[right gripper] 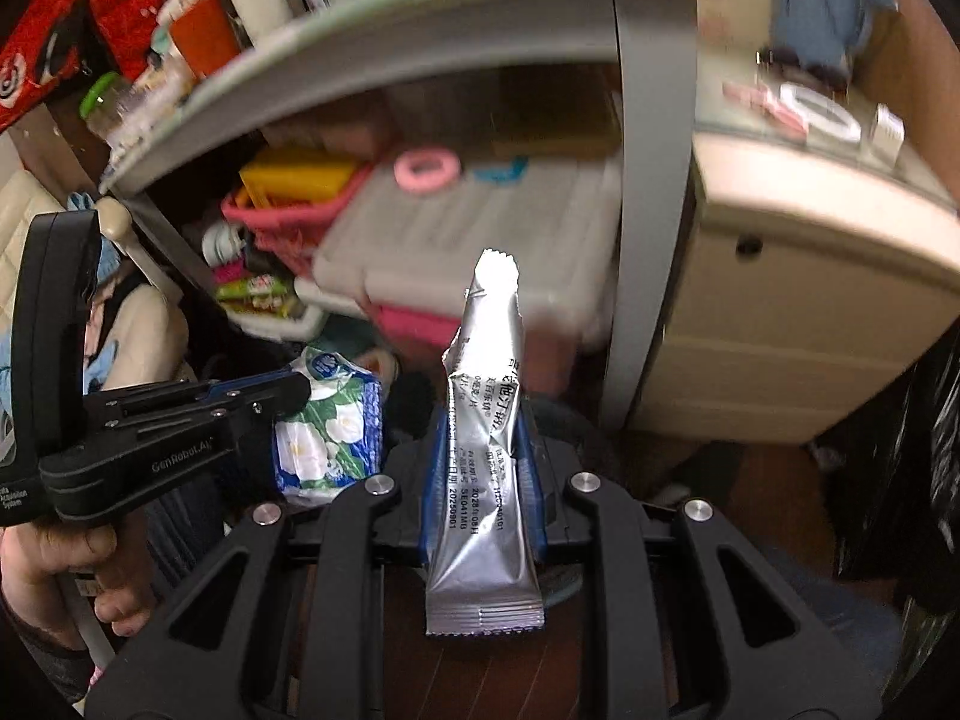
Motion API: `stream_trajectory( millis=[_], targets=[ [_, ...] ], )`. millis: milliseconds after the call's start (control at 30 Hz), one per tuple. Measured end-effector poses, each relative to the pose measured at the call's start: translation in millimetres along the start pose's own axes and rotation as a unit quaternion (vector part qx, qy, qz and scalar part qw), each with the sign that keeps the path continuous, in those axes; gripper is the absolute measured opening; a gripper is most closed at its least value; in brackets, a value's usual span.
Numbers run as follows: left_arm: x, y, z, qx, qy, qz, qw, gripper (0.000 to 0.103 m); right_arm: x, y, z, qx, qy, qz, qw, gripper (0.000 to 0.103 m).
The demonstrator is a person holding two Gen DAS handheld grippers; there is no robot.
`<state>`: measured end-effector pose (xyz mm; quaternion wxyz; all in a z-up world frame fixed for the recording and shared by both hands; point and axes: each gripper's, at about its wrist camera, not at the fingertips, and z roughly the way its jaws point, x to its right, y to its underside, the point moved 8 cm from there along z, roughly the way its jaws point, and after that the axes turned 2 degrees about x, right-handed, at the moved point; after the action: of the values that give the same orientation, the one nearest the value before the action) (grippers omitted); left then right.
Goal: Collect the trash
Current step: 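Carry both held wrappers down over the black trash bin, then open both grippers to drop the wrappers into the bin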
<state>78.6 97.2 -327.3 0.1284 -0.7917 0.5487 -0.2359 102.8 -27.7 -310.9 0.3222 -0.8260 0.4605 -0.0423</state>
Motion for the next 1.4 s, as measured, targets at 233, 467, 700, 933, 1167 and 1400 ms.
stream_trajectory(
  millis=[233,467,700,933,1167,1400],
  targets=[
    [-11.3,26.9,49.4,-0.046,-0.012,-0.006,0.9989,0.009,6.8,39.0,49.3,-0.059,-0.005,0.009,0.998,0.023],
    [-16.6,42.2,92.0,-0.081,-0.010,-0.012,0.9966,0.009,18.1,69.1,96.9,-0.112,-0.004,0.022,0.993,0.023],
    [-15.6,50.0,129.2,-0.109,-0.009,-0.015,0.9939,0.009,29.2,85.9,135.8,-0.151,-0.003,0.037,0.988,0.023],
    [-18.1,52.4,154.5,-0.126,-0.012,-0.021,0.9918,0.012,36.1,90.3,156.7,-0.166,-0.002,0.042,0.985,0.026],
    [-24.7,51.9,166.3,-0.132,-0.014,-0.027,0.9908,0.016,41.3,90.6,169.1,-0.174,0.002,0.042,0.984,0.030],
    [-26.0,46.4,170.4,-0.131,-0.015,-0.029,0.9909,0.027,46.6,90.1,174.8,-0.173,0.008,0.045,0.984,0.046]
  ],
)
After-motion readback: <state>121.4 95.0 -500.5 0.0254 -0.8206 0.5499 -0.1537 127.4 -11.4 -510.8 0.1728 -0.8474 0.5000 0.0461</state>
